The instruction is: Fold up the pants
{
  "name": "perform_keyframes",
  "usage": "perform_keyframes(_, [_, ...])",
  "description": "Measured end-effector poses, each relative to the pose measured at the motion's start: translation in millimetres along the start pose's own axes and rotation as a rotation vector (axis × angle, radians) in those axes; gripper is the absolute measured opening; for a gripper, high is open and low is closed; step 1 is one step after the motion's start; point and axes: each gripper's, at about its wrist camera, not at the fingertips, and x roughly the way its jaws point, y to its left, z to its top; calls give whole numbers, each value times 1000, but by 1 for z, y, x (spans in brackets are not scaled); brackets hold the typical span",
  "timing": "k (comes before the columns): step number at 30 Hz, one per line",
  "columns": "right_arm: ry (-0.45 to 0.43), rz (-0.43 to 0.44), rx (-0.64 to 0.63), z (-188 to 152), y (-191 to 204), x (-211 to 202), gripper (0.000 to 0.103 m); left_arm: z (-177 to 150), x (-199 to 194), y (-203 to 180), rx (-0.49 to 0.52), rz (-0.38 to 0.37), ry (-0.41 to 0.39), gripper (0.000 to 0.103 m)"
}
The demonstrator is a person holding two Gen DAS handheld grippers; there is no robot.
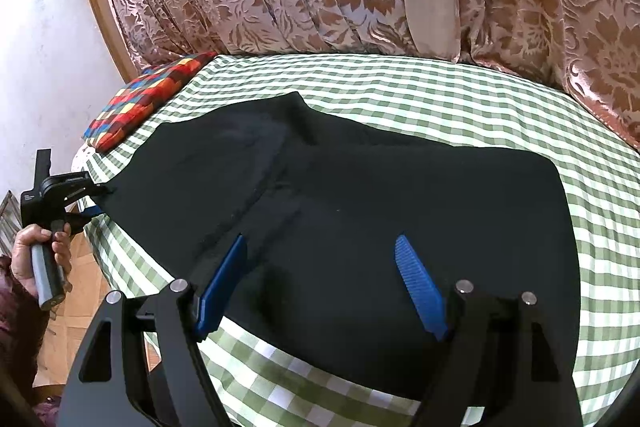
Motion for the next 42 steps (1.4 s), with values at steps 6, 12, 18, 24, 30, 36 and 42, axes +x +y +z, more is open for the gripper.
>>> perform_keyframes(6, [-8,-4,6,0,0,-2,77,-1,-11,-15,73,-8,-58,13])
perform_keyframes(12, [-7,93,48,12,-1,-3,76,-17,-47,-78,297,-189,-157,12])
perform_keyframes(18, [44,374,162,42,7,7,76,-63,-59,-149,557,-393,-132,12])
perform_keyframes(24, [81,574,254,74,20,26,88,-106,-48,-188,743,-356,-113,12])
perform_keyframes(30, [134,625,366,90,8,54,91,-124,-40,-193,839,-294,-98,12])
perform_keyframes(36, [210,656,385,104,8,82,91,-142,-35,-198,917,-264,-88,12])
perform_keyframes(42, [265,671,328,117,28,104,91,-151,-31,-202,950,-261,-79,12])
